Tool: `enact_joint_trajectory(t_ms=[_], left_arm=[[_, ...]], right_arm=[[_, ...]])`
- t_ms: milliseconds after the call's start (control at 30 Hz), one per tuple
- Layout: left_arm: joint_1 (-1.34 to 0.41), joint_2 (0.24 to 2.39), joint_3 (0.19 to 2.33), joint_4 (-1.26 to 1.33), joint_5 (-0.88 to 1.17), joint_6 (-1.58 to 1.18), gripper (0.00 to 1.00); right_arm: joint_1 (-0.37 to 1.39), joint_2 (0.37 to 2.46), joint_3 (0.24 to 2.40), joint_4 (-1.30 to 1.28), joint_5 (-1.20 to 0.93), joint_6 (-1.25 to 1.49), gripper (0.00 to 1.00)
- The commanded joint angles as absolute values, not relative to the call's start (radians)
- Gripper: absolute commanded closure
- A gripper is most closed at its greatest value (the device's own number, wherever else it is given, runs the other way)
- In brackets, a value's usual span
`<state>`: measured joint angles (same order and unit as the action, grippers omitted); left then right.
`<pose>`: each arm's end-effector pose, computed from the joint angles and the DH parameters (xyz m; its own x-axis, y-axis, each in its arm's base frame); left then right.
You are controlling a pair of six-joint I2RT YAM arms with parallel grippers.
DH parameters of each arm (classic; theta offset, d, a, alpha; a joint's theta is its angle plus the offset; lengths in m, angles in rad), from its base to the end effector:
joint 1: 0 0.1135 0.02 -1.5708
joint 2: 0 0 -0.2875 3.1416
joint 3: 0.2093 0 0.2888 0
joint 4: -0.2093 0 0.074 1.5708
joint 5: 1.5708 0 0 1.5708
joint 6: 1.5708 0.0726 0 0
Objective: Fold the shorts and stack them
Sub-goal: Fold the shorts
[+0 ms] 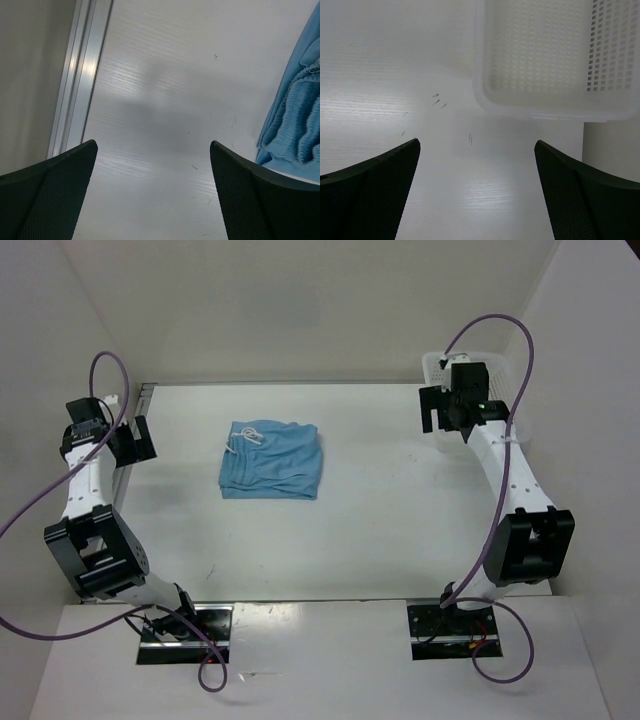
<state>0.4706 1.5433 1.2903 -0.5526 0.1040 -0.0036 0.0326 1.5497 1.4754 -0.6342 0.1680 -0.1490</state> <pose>0.3616 0.1755 0.2828 -0.6414 -0.3303 -0.6924 -0.3892 0.9179 -0.0774 0.4108 0.0012 0.3451 -0.6572 -0.1679 -0.7348 -0.0028 0.9754 -0.2203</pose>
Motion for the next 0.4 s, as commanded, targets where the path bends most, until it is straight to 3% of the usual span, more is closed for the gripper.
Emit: enact_joint_trajectory(t_ms=[0, 367], left_arm=[[0.477, 1.494, 1.305, -0.515, 0.146, 0.0, 0.0], [0.477, 1.466, 1.258, -0.497, 0.158, 0.0, 0.0]], right_arm=[[0.044, 1.509, 1.434, -0.591, 0.212, -0.14, 0.0], [0.044, 1.491, 1.424, -0.571, 0.195, -0.14, 0.0]])
